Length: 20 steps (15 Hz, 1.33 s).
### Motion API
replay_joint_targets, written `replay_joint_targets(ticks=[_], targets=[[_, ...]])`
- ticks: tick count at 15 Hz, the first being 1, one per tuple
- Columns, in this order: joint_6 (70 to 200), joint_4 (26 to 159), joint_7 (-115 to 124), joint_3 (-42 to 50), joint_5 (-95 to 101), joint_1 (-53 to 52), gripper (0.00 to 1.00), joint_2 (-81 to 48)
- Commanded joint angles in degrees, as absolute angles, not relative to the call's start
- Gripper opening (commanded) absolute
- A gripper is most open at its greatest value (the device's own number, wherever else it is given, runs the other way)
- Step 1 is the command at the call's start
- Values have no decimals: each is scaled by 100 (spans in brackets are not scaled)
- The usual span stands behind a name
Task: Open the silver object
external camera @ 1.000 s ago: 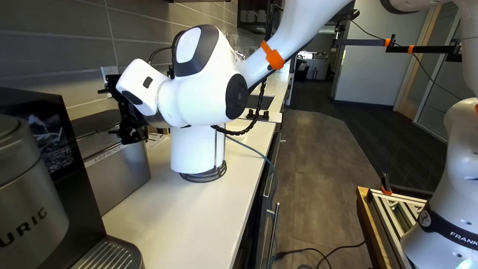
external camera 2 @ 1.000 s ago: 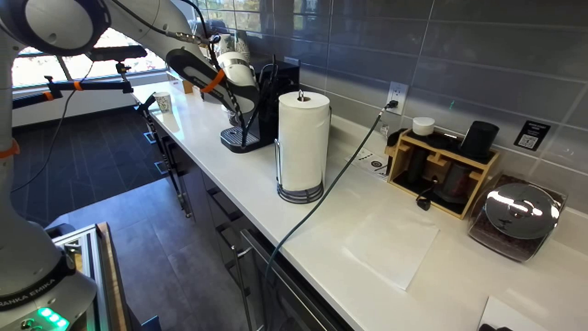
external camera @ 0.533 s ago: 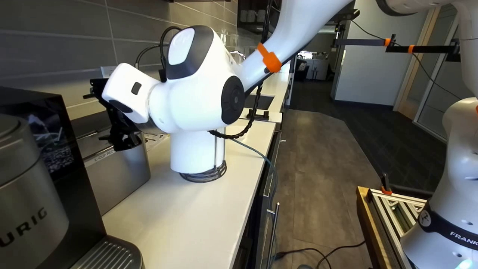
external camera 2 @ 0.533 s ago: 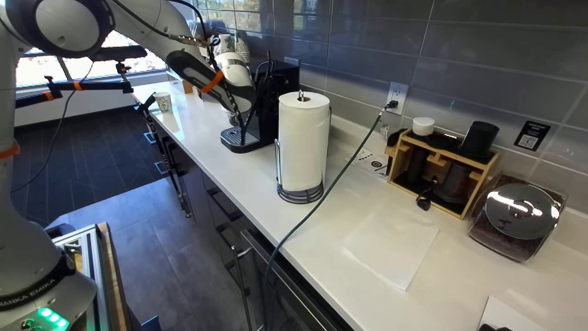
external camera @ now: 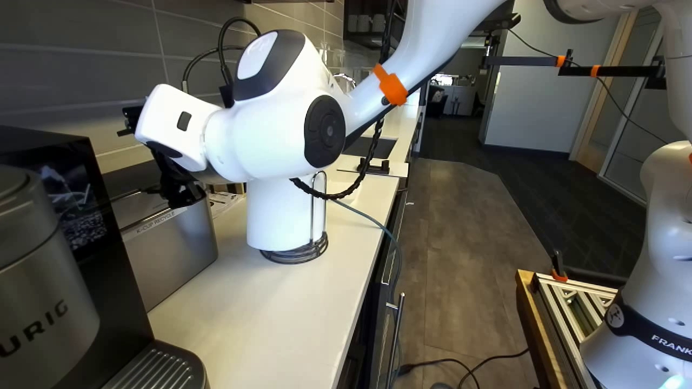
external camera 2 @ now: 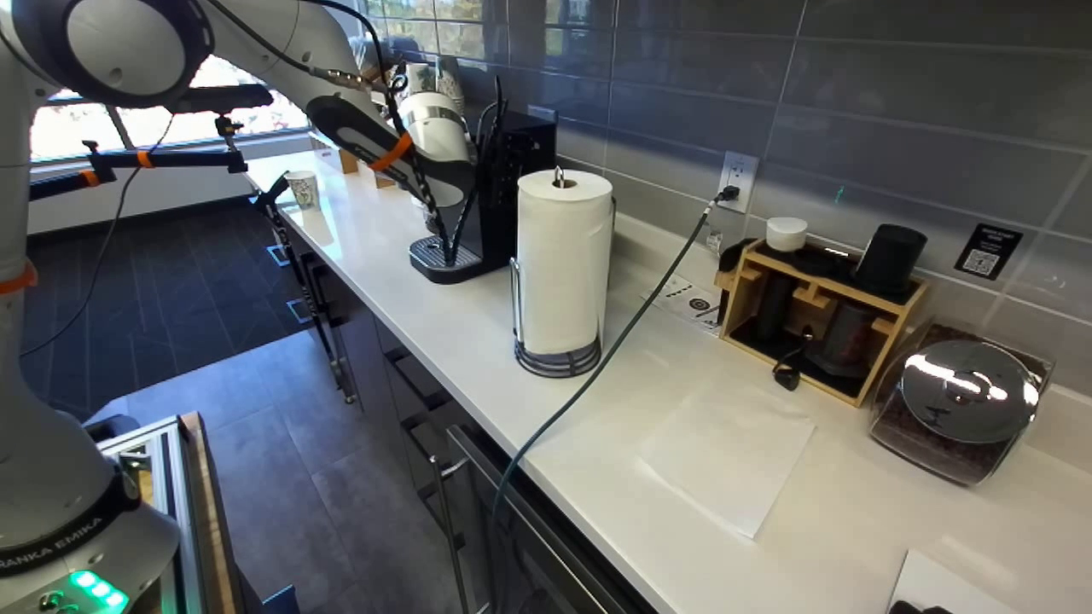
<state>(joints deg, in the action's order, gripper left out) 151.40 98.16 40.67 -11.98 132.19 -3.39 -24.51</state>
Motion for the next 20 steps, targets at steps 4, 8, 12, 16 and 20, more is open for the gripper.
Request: replay_joint_targets(ticks=[4, 8, 12, 16, 20], targets=[[14827, 9632, 3524, -1154, 13167, -456, 100, -2481], [14627, 9511, 3306, -1166, 13201, -507, 100, -2467], [14300, 9426, 3206, -1174, 13304, -574, 100, -2421], [14086, 9210, 3260, -1153, 13381, -569, 100, -2533], [14048, 9109, 3307, -1129, 13371, -554, 100, -2546]])
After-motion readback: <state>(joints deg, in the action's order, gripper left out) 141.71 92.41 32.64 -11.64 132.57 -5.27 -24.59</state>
